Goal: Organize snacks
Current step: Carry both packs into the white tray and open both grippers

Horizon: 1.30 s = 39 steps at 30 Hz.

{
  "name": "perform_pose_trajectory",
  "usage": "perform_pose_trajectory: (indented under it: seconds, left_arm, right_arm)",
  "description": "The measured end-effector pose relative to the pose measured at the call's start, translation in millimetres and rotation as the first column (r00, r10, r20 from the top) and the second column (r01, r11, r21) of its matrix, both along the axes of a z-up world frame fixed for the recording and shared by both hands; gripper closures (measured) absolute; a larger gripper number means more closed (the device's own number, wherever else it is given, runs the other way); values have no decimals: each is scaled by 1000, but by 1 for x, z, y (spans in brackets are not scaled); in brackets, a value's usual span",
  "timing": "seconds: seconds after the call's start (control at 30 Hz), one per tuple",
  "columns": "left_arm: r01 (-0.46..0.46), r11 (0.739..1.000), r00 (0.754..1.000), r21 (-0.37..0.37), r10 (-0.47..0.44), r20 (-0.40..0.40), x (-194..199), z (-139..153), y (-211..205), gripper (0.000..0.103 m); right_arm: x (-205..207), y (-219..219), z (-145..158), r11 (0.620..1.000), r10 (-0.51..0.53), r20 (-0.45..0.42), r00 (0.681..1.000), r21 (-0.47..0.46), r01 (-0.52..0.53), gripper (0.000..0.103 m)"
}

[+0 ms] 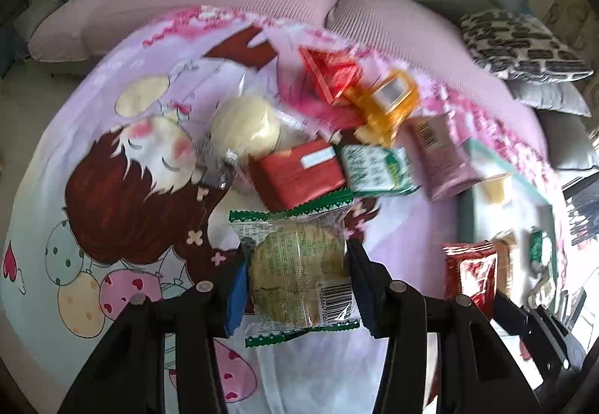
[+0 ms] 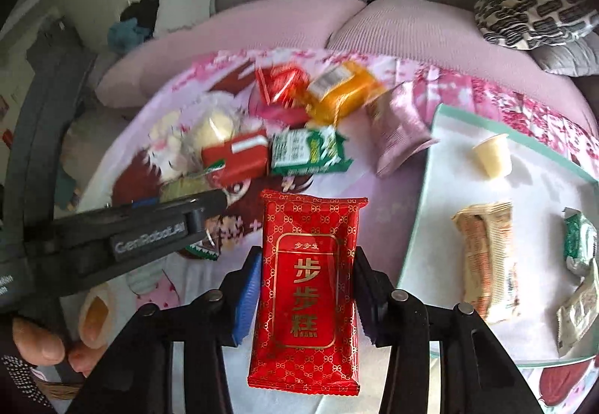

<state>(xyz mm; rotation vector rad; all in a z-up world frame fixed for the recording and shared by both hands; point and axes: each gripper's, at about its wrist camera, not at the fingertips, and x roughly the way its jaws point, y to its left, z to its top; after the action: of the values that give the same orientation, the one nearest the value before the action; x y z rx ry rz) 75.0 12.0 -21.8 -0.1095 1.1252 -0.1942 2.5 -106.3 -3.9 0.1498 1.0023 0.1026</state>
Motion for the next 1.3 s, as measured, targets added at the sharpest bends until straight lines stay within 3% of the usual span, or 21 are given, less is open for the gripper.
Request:
perform_pose_trajectory:
  seconds: [0.2, 0.33, 0.43, 0.67, 0.93, 1.03, 1.2, 1.27, 1.3]
  left_arm:
    - [64, 998, 997, -28, -63, 46, -6, 14, -27, 53]
    - [155, 987, 985, -32, -152, 84, -9, 31, -62, 53]
    - [244, 969, 964, -34, -239, 113, -9, 41, -100, 53]
    - [394, 917, 918, -61, -389, 84, -1, 34, -184, 52]
    - [408, 906, 913, -109, -407, 32, 18, 11, -235, 51]
    - [394, 911, 918, -126, -396, 9, 22, 7, -234, 39]
    - [361, 930, 933, -72, -360, 30, 17, 20, -217, 35]
    - [329, 943, 944, -53, -327, 47, 17, 24, -203, 22]
    - [307, 951, 951, -39, -305, 54, 17, 25, -194, 20]
  right_arm:
    - [-7, -60, 21, 988, -151, 64, 986, 35, 149, 55]
    - [-18, -116, 23, 952, -304, 65, 950, 33, 303, 55]
    - [-25, -154, 21, 918, -395, 70, 916, 37, 394, 55]
    - [-24, -211, 7, 868, -496, 56, 866, 69, 492, 55]
    - [-25, -237, -10, 842, -538, 37, 842, 74, 534, 55]
    - [-26, -240, -12, 839, -543, 32, 839, 61, 541, 55]
    - [-29, -243, -12, 832, -554, 17, 833, 66, 551, 55]
    - [-29, -240, -11, 838, -544, 16, 839, 58, 542, 53]
    - [-29, -238, -10, 841, -540, 17, 841, 50, 539, 53]
